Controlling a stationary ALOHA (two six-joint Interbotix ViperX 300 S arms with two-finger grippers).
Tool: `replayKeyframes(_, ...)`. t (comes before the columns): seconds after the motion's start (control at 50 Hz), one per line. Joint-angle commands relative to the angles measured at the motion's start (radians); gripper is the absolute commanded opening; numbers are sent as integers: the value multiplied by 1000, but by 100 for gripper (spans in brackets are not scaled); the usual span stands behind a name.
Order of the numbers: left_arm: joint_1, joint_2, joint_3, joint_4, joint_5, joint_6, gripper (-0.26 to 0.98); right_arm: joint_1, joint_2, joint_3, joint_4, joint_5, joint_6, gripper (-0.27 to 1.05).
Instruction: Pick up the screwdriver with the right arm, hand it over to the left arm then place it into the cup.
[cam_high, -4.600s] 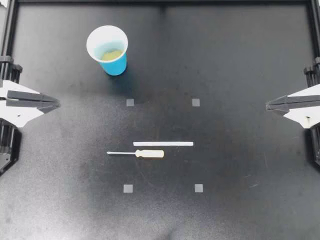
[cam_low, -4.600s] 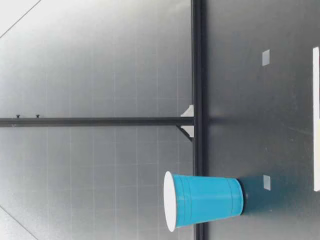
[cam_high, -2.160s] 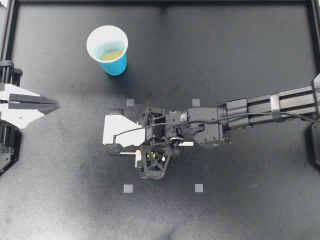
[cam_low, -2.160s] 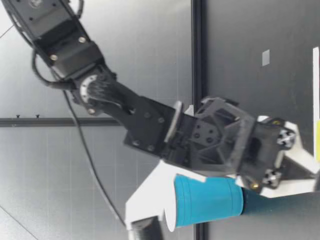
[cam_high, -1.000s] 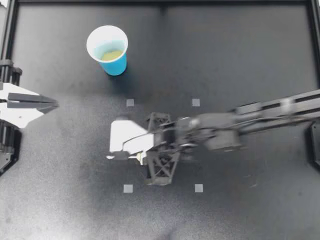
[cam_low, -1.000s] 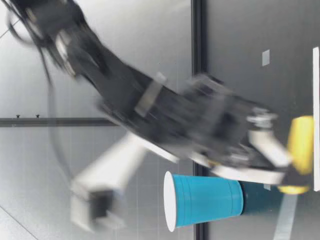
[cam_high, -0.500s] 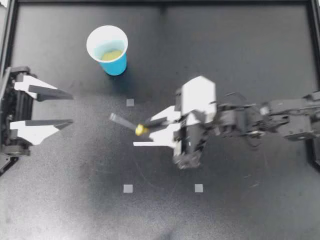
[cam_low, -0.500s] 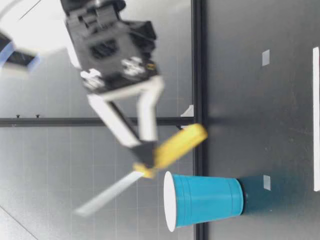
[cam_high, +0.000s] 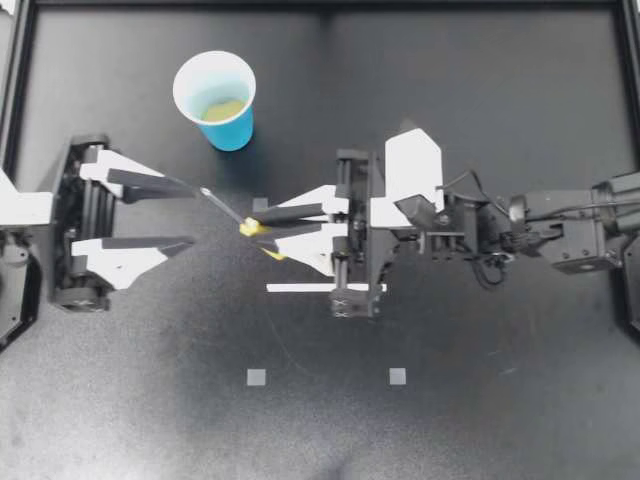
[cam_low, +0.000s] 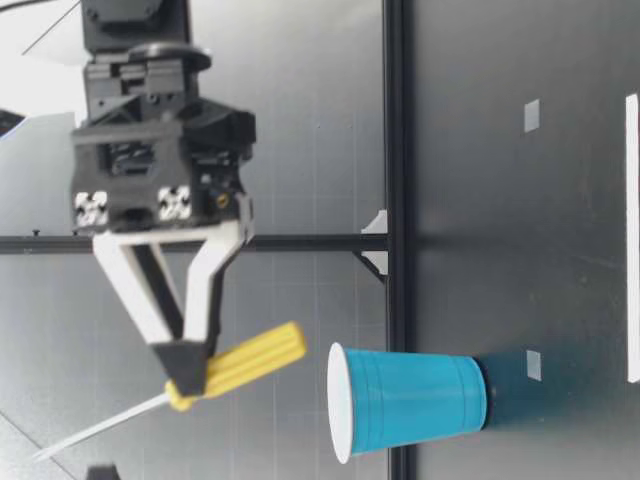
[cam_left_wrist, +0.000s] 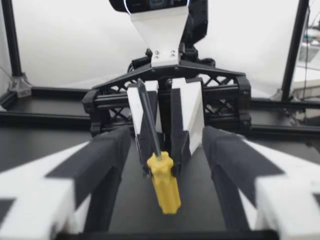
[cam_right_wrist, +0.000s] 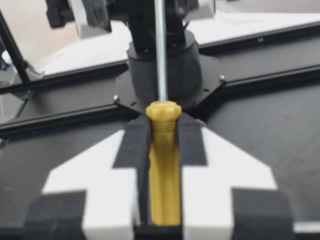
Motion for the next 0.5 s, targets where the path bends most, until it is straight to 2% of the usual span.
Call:
replayKeyframes(0.0, 2, 20, -37, -5, -25, -2, 61, -8, -14, -29, -3, -12, -2, 2)
replayKeyframes(0.38, 2, 110, -84, -17, -86, -2, 60, -8, -9, -34, -5, -12, 0, 2)
replayKeyframes(0.48, 2, 120, -83, -21, -110, -2, 56, -8, -11, -34, -5, -12, 0, 2)
